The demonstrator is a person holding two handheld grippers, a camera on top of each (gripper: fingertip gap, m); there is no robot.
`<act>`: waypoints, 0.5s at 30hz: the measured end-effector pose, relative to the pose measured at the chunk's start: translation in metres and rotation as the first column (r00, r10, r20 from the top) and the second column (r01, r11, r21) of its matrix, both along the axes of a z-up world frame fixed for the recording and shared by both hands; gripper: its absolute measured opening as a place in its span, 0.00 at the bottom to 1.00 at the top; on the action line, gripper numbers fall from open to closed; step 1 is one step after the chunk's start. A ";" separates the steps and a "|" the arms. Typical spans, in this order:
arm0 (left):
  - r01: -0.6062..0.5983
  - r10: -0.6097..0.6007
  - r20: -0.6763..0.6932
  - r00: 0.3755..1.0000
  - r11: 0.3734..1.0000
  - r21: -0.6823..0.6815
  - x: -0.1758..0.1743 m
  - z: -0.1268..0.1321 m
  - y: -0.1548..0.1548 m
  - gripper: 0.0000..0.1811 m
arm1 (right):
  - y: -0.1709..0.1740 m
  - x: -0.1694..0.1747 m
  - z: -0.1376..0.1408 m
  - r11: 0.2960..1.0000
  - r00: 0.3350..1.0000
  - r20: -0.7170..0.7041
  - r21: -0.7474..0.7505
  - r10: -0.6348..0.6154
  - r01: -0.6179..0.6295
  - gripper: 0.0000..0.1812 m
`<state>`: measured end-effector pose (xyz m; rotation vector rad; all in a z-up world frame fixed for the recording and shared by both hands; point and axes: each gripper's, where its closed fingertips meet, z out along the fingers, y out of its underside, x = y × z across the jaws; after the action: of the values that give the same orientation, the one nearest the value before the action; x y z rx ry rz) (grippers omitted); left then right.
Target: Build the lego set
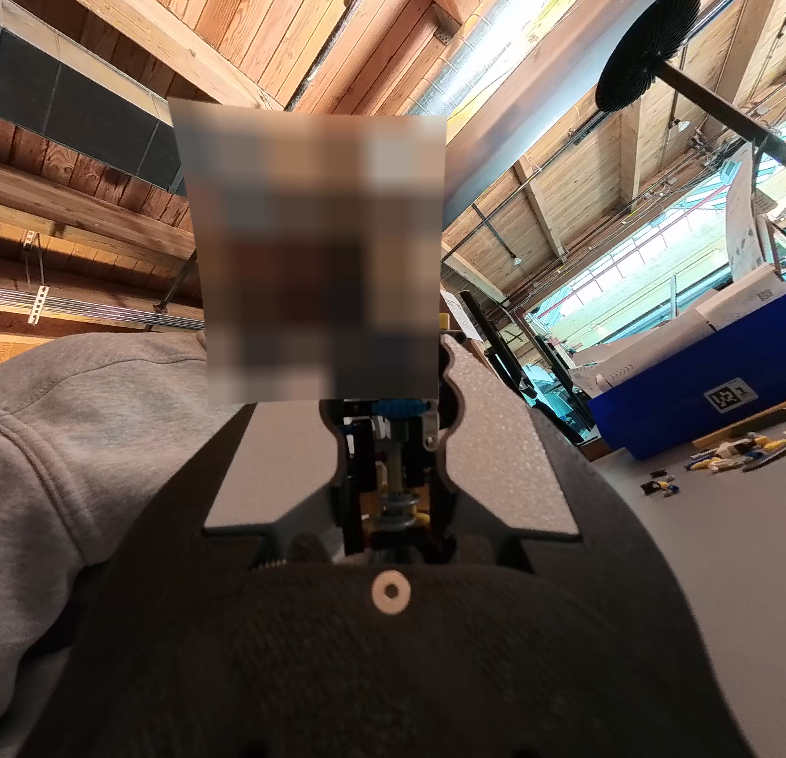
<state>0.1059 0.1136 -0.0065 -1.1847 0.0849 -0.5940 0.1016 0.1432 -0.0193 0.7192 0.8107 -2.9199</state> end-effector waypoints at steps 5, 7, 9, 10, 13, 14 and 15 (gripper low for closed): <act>-0.001 0.001 0.001 1.000 1.000 -0.002 0.000 -0.001 0.000 0.22 | 0.000 0.000 0.000 1.000 1.000 0.002 0.000 -0.001 0.001 0.21; -0.001 0.001 0.001 1.000 1.000 -0.003 0.000 -0.001 0.000 0.22 | 0.000 -0.001 0.000 1.000 1.000 0.002 0.001 -0.002 0.002 0.21; -0.002 0.002 0.000 1.000 1.000 -0.004 0.000 -0.001 0.001 0.22 | 0.001 -0.001 -0.001 1.000 1.000 0.003 0.001 -0.004 0.004 0.21; -0.002 0.002 0.000 1.000 1.000 -0.006 0.000 -0.001 0.001 0.22 | 0.001 -0.001 -0.001 1.000 1.000 0.004 0.001 -0.006 0.006 0.21; -0.004 0.004 0.002 1.000 1.000 -0.009 -0.001 -0.002 0.001 0.23 | 0.002 -0.002 -0.001 1.000 1.000 0.007 0.001 -0.013 0.013 0.21; -0.006 0.006 0.002 1.000 1.000 -0.012 -0.001 -0.002 0.002 0.23 | 0.002 -0.002 -0.001 1.000 1.000 0.010 0.002 -0.017 0.017 0.21; -0.010 0.010 0.002 1.000 1.000 -0.014 -0.002 -0.002 0.002 0.23 | 0.003 -0.003 -0.002 1.000 1.000 0.014 0.006 -0.027 0.027 0.21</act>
<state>0.1042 0.1158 -0.0089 -1.1973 0.0726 -0.5879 0.0988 0.1460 -0.0211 0.7566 0.8152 -2.9341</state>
